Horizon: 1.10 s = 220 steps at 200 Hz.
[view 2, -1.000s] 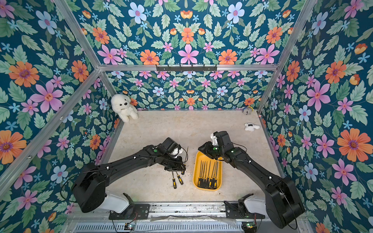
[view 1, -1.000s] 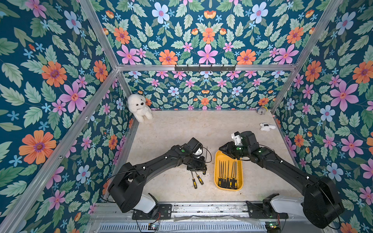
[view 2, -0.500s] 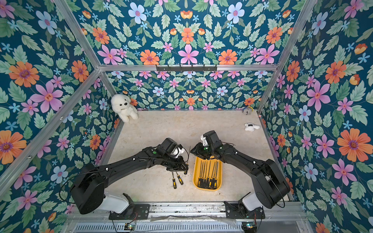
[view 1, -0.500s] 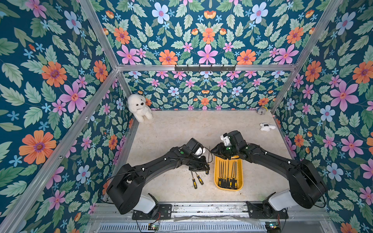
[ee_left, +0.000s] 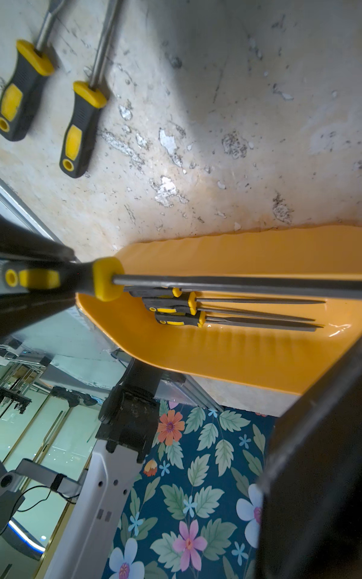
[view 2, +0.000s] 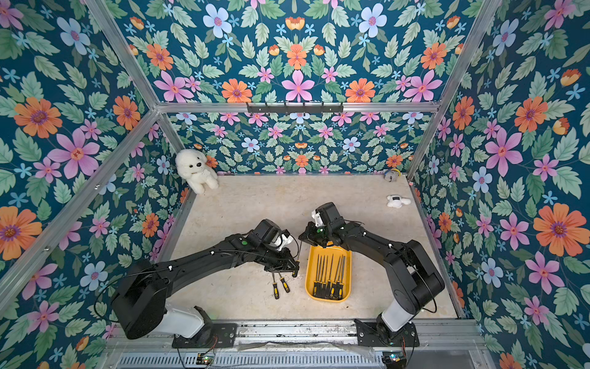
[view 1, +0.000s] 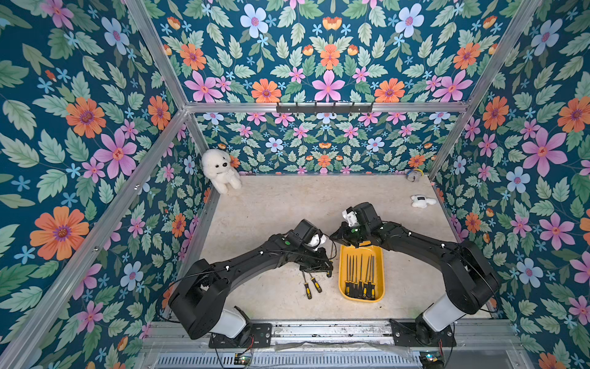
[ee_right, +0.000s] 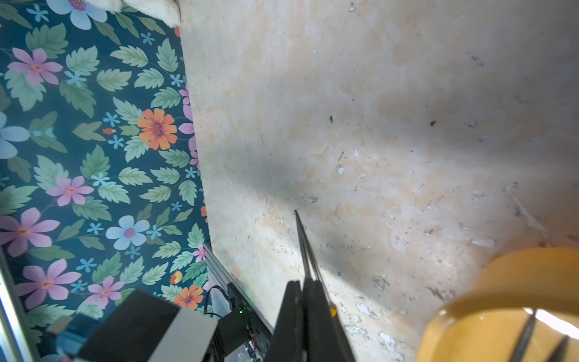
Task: Put the file tool into the storage box
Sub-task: Place the file tool in the storage box.
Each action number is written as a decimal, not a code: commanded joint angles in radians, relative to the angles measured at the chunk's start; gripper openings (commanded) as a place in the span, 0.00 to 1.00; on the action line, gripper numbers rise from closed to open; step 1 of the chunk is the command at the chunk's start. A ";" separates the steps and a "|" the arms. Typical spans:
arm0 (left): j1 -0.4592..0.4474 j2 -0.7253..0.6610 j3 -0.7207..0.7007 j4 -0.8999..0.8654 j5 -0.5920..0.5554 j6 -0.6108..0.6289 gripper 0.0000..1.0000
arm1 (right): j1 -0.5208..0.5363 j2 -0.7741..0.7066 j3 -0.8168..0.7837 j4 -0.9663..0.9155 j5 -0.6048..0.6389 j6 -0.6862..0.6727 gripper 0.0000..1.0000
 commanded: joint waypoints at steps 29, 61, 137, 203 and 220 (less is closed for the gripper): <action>0.081 -0.102 -0.031 0.056 0.006 -0.056 0.90 | -0.025 -0.104 -0.002 -0.230 0.101 -0.075 0.00; 0.123 -0.166 -0.041 0.032 -0.057 -0.064 0.99 | -0.062 -0.217 -0.024 -0.488 0.284 -0.135 0.00; 0.123 -0.174 -0.124 -0.066 -0.236 -0.026 0.99 | -0.025 -0.199 -0.126 -0.498 0.372 -0.137 0.00; 0.123 -0.181 -0.181 -0.048 -0.270 -0.050 0.99 | 0.016 -0.126 -0.129 -0.451 0.432 -0.145 0.00; 0.123 -0.178 -0.187 -0.047 -0.273 -0.051 0.99 | 0.019 -0.121 -0.130 -0.437 0.436 -0.152 0.00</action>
